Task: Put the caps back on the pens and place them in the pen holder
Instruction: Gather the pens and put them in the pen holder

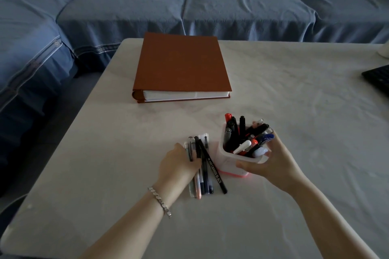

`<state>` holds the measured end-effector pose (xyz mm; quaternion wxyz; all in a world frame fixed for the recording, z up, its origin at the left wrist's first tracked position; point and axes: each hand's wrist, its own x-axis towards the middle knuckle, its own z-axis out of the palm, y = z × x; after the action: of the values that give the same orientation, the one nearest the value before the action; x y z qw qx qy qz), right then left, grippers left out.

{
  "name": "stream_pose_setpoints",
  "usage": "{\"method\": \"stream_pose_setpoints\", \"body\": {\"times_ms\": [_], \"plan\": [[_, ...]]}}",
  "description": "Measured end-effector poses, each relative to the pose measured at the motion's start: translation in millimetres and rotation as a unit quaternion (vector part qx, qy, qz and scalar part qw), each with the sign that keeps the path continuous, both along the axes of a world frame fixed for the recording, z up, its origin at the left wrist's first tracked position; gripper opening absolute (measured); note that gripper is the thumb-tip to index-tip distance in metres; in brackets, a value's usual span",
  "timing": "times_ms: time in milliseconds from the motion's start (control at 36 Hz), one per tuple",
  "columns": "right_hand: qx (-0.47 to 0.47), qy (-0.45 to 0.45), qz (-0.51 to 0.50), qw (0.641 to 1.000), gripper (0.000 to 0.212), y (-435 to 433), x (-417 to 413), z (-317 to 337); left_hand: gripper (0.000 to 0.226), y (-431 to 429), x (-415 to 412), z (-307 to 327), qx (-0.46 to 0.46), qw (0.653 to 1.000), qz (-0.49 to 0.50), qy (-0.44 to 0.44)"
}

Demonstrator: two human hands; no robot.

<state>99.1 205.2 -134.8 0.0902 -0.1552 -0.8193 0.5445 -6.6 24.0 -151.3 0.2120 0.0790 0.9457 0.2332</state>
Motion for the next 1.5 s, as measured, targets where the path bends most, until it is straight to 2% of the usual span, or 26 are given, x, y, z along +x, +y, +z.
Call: {"method": "stream_pose_setpoints", "body": {"times_ms": [194, 333, 417, 500, 583, 639, 694, 861, 917, 972, 1028, 1139, 1194, 1278, 1361, 1444, 1500], "plan": [[-0.002, 0.008, 0.004, 1.000, 0.075, 0, 0, 1, 0.012, -7, 1, -12, 0.074, 0.996, 0.036, 0.031], [-0.012, 0.005, -0.001, 1.000, 0.073, 0, -1, 0, 0.021, -8, 1, 4, 0.249, 0.960, 0.100, 0.086], [-0.006, 0.008, -0.003, 1.000, 0.076, 0, -1, -1, 0.018, 1, 2, 34, 0.438, 0.885, 0.107, 0.118], [-0.003, 0.005, -0.003, 1.000, 0.077, 1, -1, -3, 0.009, 10, 4, 70, 0.587, 0.804, 0.066, 0.071], [-0.003, 0.007, -0.004, 1.000, 0.077, 1, -1, -3, 0.015, 20, 9, 97, 0.685, 0.728, -0.009, 0.004], [0.001, 0.009, -0.005, 1.000, 0.079, 1, -1, -4, 0.018, 29, 14, 105, 0.703, 0.710, -0.038, -0.007], [0.003, 0.008, -0.007, 1.000, 0.081, 1, -1, -5, 0.018, 41, 19, 101, 0.688, 0.724, -0.050, -0.010], [-0.022, 0.001, -0.009, 1.000, 0.082, 3, -1, -8, 0.013, 61, 31, 73, 0.580, 0.813, -0.045, -0.004], [-0.022, -0.001, -0.012, 1.000, 0.081, 3, -2, -9, 0.025, 63, 29, 70, 0.536, 0.838, -0.069, 0.075], [-0.018, -0.001, -0.015, 1.000, 0.082, 3, -2, -8, 0.052, 63, 23, 66, 0.521, 0.833, -0.086, 0.165], [-0.016, 0.001, -0.015, 1.000, 0.081, 2, -1, -7, 0.064, 59, 16, 60, 0.502, 0.823, -0.118, 0.236], [-0.021, 0.006, -0.012, 1.000, 0.079, 1, -2, -6, 0.036, 50, 6, 47, 0.378, 0.839, -0.212, 0.331], [-0.025, 0.005, -0.013, 1.000, 0.081, 1, -3, -7, 0.038, 48, 9, 41, 0.329, 0.849, -0.247, 0.331], [-0.032, -0.001, -0.016, 0.999, 0.088, 3, -2, -10, 0.051, 43, 19, 37, 0.303, 0.864, -0.303, 0.263], [-0.041, -0.002, -0.011, 0.999, 0.092, 4, -1, -12, 0.053, 30, 23, 27, 0.305, 0.859, -0.337, 0.236], [-0.039, 0.003, -0.014, 0.999, 0.093, 3, -2, -13, 0.047, 13, 22, 15, 0.346, 0.861, -0.275, 0.251], [-0.042, 0.005, -0.012, 0.999, 0.091, 4, -3, -13, 0.047, 3, 23, 9, 0.347, 0.889, -0.178, 0.240]]}}
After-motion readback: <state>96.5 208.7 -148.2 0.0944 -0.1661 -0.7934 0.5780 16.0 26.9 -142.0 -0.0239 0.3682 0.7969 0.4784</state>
